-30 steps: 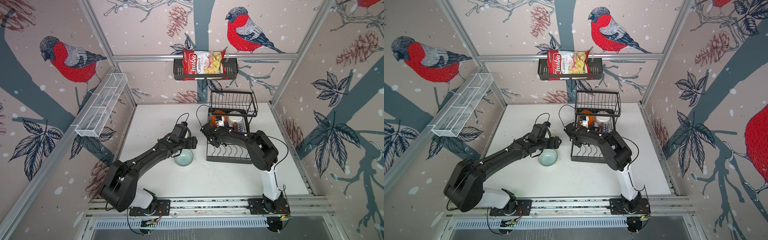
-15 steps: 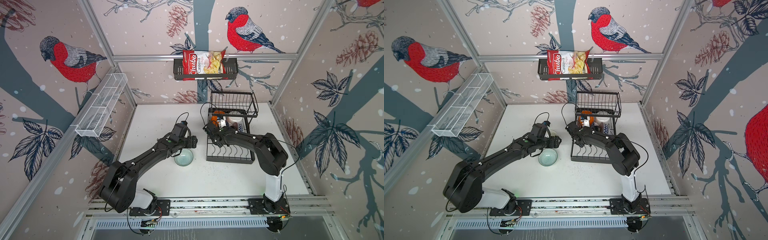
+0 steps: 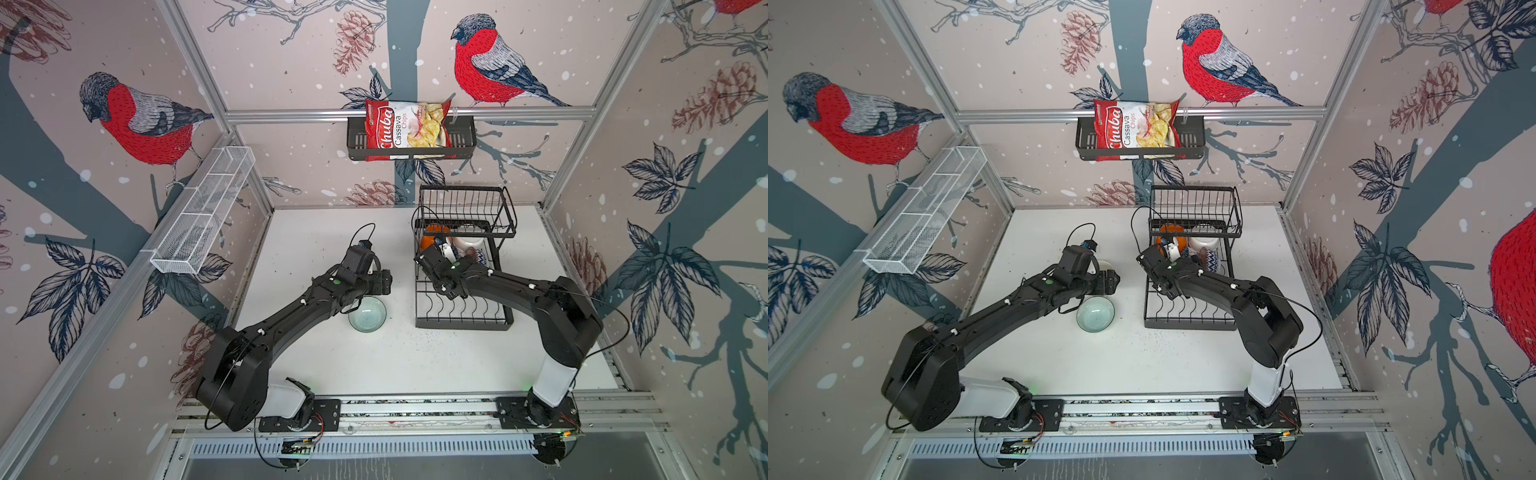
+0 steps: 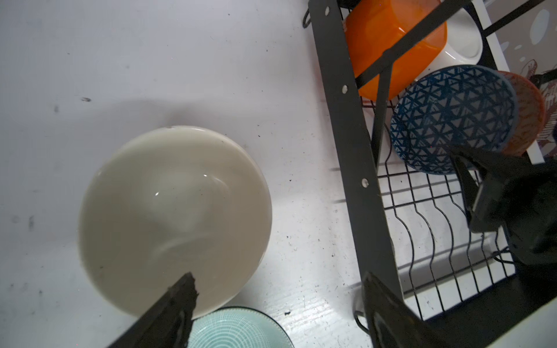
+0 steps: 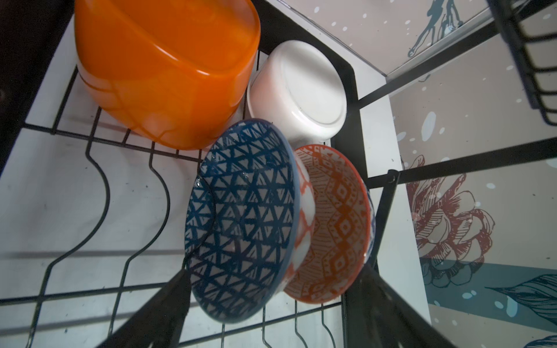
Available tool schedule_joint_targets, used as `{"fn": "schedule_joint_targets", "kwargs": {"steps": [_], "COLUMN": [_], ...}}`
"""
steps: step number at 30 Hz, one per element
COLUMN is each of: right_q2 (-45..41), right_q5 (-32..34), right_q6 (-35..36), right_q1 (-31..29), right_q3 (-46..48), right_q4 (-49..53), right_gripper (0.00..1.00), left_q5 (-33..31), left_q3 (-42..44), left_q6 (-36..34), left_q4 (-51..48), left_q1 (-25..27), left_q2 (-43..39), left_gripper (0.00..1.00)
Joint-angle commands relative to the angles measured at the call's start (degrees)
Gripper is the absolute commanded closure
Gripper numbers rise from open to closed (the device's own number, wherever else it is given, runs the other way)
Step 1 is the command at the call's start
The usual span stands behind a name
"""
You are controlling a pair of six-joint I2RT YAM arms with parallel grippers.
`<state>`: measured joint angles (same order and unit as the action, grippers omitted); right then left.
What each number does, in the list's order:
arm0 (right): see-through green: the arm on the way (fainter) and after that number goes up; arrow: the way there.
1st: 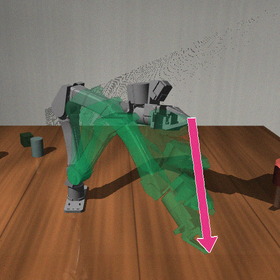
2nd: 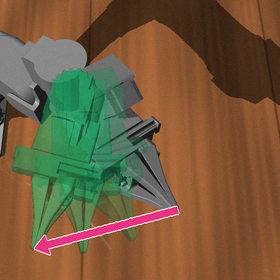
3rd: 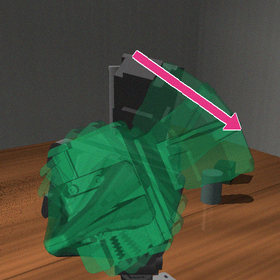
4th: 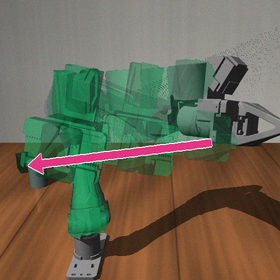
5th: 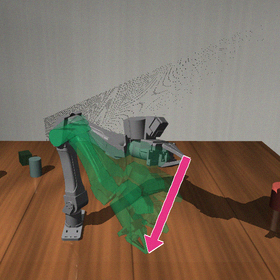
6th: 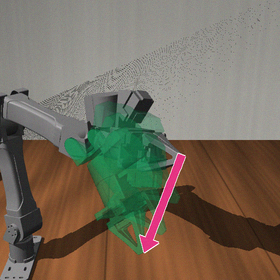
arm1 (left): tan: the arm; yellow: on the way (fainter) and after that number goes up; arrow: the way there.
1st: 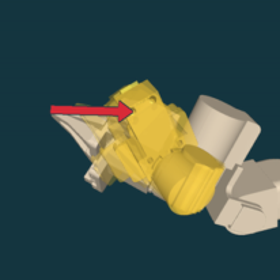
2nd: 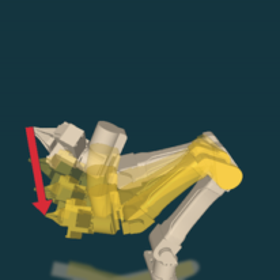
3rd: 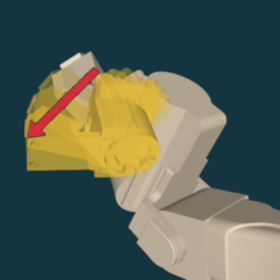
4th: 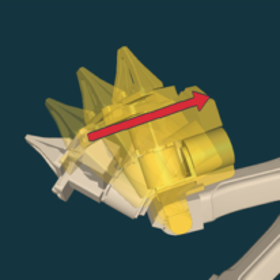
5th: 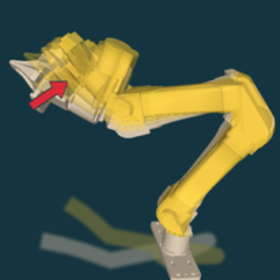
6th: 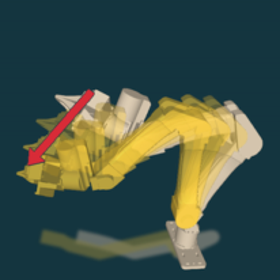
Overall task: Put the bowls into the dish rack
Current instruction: 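Open the right gripper and draw it back from the blue bowl, then lower the left gripper over the pale green bowl while right gripper rises from rack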
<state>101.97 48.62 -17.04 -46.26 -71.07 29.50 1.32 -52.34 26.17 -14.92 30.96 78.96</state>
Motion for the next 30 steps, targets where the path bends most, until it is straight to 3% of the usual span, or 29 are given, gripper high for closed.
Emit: {"fn": "schedule_joint_targets", "kwargs": {"steps": [1,22,30], "right_q2": [-2.8,-1.6,-0.1], "right_q5": [4.0,-2.3,-1.7], "right_q6": [-1.6,-1.2,-1.8], "right_q1": [-0.4,0.1,-0.6], "right_q3": [0.2,3.0,3.4], "right_q4": [-8.7,-12.3,-10.4], "right_gripper": [0.11,0.07,0.04], "left_q5": [-1.4,-4.7,-6.5], "left_q3": [-0.2,0.2,0.8], "left_q6": [0.9,2.5,2.6], "left_q4": [-1.2,-3.9,-4.8], "left_q1": [0.0,-0.3,-0.4], "left_q2": [-0.7,-2.6,-3.4], "left_gripper": [0.14,0.14,0.14]}}
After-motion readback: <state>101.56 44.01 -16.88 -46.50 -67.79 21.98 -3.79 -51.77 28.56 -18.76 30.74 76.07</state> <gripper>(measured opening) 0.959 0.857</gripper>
